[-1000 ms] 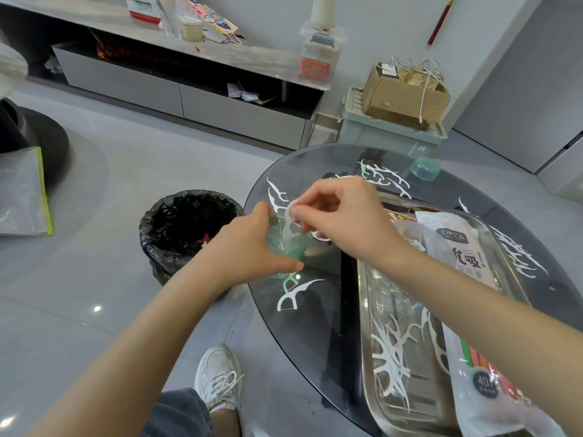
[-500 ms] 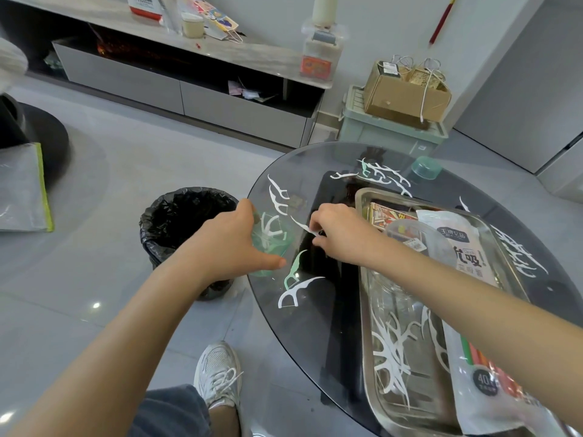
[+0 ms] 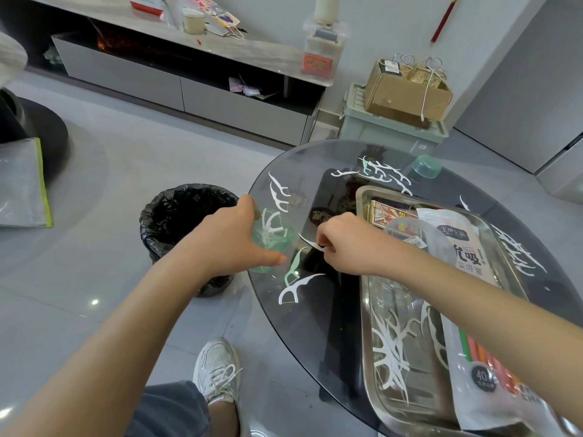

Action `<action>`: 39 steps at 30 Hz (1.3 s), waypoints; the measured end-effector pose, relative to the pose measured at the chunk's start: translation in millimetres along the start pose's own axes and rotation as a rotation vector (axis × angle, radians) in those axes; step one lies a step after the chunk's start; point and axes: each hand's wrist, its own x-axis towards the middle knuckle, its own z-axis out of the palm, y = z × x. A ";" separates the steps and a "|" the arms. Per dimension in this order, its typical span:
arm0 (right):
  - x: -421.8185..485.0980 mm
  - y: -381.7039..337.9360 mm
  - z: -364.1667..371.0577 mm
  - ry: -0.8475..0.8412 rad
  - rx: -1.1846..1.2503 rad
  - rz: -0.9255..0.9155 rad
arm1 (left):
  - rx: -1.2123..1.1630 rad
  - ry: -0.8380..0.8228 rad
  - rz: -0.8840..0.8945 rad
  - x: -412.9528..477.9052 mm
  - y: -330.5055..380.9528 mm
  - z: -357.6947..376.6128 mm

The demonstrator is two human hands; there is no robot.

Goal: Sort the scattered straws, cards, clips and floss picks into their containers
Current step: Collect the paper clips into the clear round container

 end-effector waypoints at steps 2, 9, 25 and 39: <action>-8.8 -2.3 -0.2 0.049 0.040 -0.018 | -0.004 -0.011 0.004 -0.6 0.3 0.8; -21.5 -19.4 -0.6 -0.108 0.123 -0.319 | 0.001 -0.033 -0.008 -4.7 -7.4 -0.8; 14.1 -38.4 -1.3 -0.040 -0.183 -0.306 | -0.013 0.009 -0.062 -9.8 -29.1 -9.6; 23.0 -20.6 -25.7 0.180 0.272 -0.063 | -0.018 -0.008 -0.025 -12.0 -23.5 -9.3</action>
